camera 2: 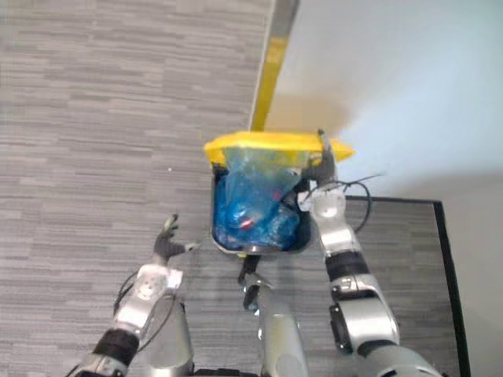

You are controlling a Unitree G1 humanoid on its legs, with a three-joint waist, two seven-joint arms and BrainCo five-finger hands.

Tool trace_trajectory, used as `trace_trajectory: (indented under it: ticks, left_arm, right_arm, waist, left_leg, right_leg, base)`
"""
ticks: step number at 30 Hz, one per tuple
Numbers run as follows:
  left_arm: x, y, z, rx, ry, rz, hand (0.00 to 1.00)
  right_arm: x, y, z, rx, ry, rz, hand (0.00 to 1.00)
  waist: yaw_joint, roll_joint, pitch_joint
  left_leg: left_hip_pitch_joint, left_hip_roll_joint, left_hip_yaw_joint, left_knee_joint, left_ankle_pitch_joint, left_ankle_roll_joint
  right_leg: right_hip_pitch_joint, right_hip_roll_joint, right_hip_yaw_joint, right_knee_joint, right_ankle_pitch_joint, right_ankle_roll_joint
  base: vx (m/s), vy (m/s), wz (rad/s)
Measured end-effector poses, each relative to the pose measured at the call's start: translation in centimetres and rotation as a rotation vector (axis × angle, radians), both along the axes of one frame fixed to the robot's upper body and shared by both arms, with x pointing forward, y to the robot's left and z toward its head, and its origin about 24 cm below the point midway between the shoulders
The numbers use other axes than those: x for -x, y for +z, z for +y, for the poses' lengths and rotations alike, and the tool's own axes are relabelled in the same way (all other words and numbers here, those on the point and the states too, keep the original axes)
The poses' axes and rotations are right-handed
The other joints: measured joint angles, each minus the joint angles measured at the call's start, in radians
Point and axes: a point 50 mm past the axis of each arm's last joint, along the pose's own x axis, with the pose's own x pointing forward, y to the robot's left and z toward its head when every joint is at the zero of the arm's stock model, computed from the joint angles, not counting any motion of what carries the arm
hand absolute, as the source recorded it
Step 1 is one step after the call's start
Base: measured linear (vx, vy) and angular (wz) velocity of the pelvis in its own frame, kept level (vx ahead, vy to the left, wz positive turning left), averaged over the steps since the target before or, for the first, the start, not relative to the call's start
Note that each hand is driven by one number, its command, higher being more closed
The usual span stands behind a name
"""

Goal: Gather rubbish on tea table into small bin, then transfer packed bag to large trash can.

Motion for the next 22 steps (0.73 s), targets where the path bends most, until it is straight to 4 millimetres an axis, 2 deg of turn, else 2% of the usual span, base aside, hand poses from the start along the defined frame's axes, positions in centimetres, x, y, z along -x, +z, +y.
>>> trace_trajectory:
  ticks: [3,4,5,6,7,8,9,10,11,12,13,14,15,18,20,22]
  left_arm:
    - [2.2,-2.5,1.4,0.010,0.057,0.126,0.00]
    - [4.5,-4.7,2.3,0.059,0.159,0.237,0.00]
    - [5.4,-5.3,2.4,0.069,0.181,0.271,0.00]
    - [5.9,-5.6,2.3,0.088,0.203,0.289,0.00]
    - [6.1,-5.7,2.3,0.095,0.208,0.295,0.00]
    - [6.5,-6.2,1.8,0.121,0.228,0.314,0.00]
    - [6.8,-6.4,1.6,0.131,0.234,0.326,0.00]
    - [7.6,-6.8,2.2,0.135,0.273,0.352,0.00]
    - [8.1,-7.2,2.3,0.140,0.294,0.376,0.00]
    - [8.3,-7.3,2.5,0.146,0.310,0.380,0.00]
    - [8.6,-7.6,2.3,0.164,0.328,0.392,0.00]
    - [9.5,-8.2,2.0,0.188,0.357,0.424,0.00]
    - [9.9,-8.6,1.3,0.210,0.359,0.450,0.00]
    - [10.1,-9.1,0.1,0.241,0.352,0.484,0.00]
    - [10.5,-9.3,0.3,0.235,0.356,0.500,0.00]
    - [10.8,-9.5,0.7,0.223,0.361,0.514,0.00]
  right_arm:
    - [1.2,-2.6,0.4,0.004,0.003,0.070,0.00]
    - [5.1,-9.3,3.0,-0.100,0.055,0.292,0.00]
    - [8.0,-12.7,3.8,-0.139,0.071,0.419,0.00]
    - [9.1,-13.8,4.2,-0.156,0.077,0.465,0.00]
    - [9.3,-14.0,4.2,-0.161,0.077,0.473,0.00]
    - [10.4,-15.0,4.0,-0.177,0.061,0.503,0.00]
    - [10.8,-15.2,4.2,-0.191,0.057,0.509,0.00]
    - [13.0,-16.9,4.2,-0.224,0.031,0.566,0.00]
    - [16.0,-18.9,3.6,-0.285,-0.044,0.643,0.00]
    - [17.6,-20.0,3.5,-0.314,-0.083,0.693,0.00]
    - [19.4,-21.4,3.2,-0.339,-0.125,0.767,0.00]
    - [22.0,-23.3,2.6,-0.389,-0.203,0.876,0.00]
    - [23.5,-24.3,1.5,-0.423,-0.282,0.936,0.00]
    - [24.8,-25.0,-0.6,-0.428,-0.369,0.993,0.00]
    - [25.2,-25.2,-1.0,-0.439,-0.394,1.002,0.00]
    - [25.7,-25.4,-1.3,-0.453,-0.419,1.016,0.00]
  waist:
    - [0.000,-0.007,-0.005]
    - [-0.017,-0.027,-0.024]
    - [-0.043,-0.068,-0.055]
    - [-0.040,-0.046,-0.066]
    - [-0.043,-0.043,-0.070]
    - [-0.053,-0.016,-0.088]
    - [-0.038,-0.025,-0.097]
    - [-0.049,-0.037,-0.115]
    - [-0.058,-0.055,-0.156]
    - [-0.057,-0.068,-0.176]
    - [-0.053,-0.059,-0.204]
    - [-0.055,-0.040,-0.256]
    - [-0.066,-0.029,-0.276]
    - [-0.087,-0.001,-0.284]
    - [-0.089,0.010,-0.290]
    - [-0.089,0.019,-0.311]
  left_leg:
    - [0.004,-0.009,0.020,0.024,-0.001,-0.002]
    - [0.048,0.014,0.048,-0.073,0.071,-0.041]
    - [0.053,-0.023,0.035,-0.067,0.068,-0.058]
    - [0.031,-0.013,0.018,-0.037,0.054,-0.064]
    - [0.020,-0.017,0.020,-0.026,0.049,-0.039]
    - [0.004,-0.040,0.062,-0.042,0.045,0.032]
    - [0.027,-0.041,0.079,-0.084,0.054,0.038]
    - [0.072,-0.043,0.122,-0.139,0.084,0.011]
    - [0.088,-0.053,0.133,-0.158,0.094,-0.006]
    - [0.091,-0.057,0.144,-0.168,0.098,-0.013]
    - [0.094,-0.046,0.144,-0.192,0.109,-0.024]
    - [0.099,-0.040,0.152,-0.265,0.145,-0.021]
    - [0.126,-0.054,0.173,-0.352,0.187,0.003]
    - [0.186,-0.080,0.190,-0.459,0.255,0.001]
    - [0.214,-0.085,0.191,-0.468,0.258,0.001]
    - [0.230,-0.104,0.189,-0.498,0.280,0.019]
  right_leg:
    - [0.005,-0.002,0.019,-0.011,0.003,0.005]
    - [-0.064,-0.032,0.045,0.324,-0.116,-0.070]
    - [0.002,-0.053,0.100,0.377,-0.214,-0.044]
    - [0.003,-0.027,0.096,0.335,-0.222,-0.059]
    - [0.004,-0.023,0.092,0.308,-0.213,-0.048]
    - [0.039,-0.006,0.044,0.194,-0.196,-0.011]
    - [0.020,-0.018,0.031,0.262,-0.210,-0.036]
    - [0.040,-0.057,0.053,0.416,-0.251,-0.045]
    - [0.115,-0.068,0.100,0.405,-0.325,-0.011]
    - [0.138,-0.052,0.127,0.345,-0.356,-0.011]
    - [0.151,-0.026,0.130,0.291,-0.337,-0.029]
    - [0.160,0.001,0.127,0.193,-0.288,-0.043]
    - [0.169,0.008,0.141,0.123,-0.248,-0.044]
    - [0.208,0.004,0.149,0.062,-0.213,-0.044]
    - [0.247,0.001,0.147,0.035,-0.207,-0.040]
    - [0.282,-0.004,0.147,-0.023,-0.179,-0.031]
  base:
    - [-0.15,0.009,-0.26]
    - [-0.17,-0.072,0.03]
    - [-0.11,-0.152,0.00]
    - [0.01,-0.087,0.10]
    - [-0.07,-0.023,-0.59]
    - [-0.06,0.079,-0.84]
    - [-0.03,0.083,-0.88]
    - [0.07,0.004,-0.42]
    - [0.09,-0.051,-0.10]
    - [0.12,-0.094,-0.03]
    - [0.13,-0.055,-0.30]
    - [0.17,-0.030,-0.42]
    - [0.17,0.018,-0.37]
    - [0.12,0.060,-0.07]
    - [0.05,0.071,0.09]
    - [0.03,0.056,0.14]
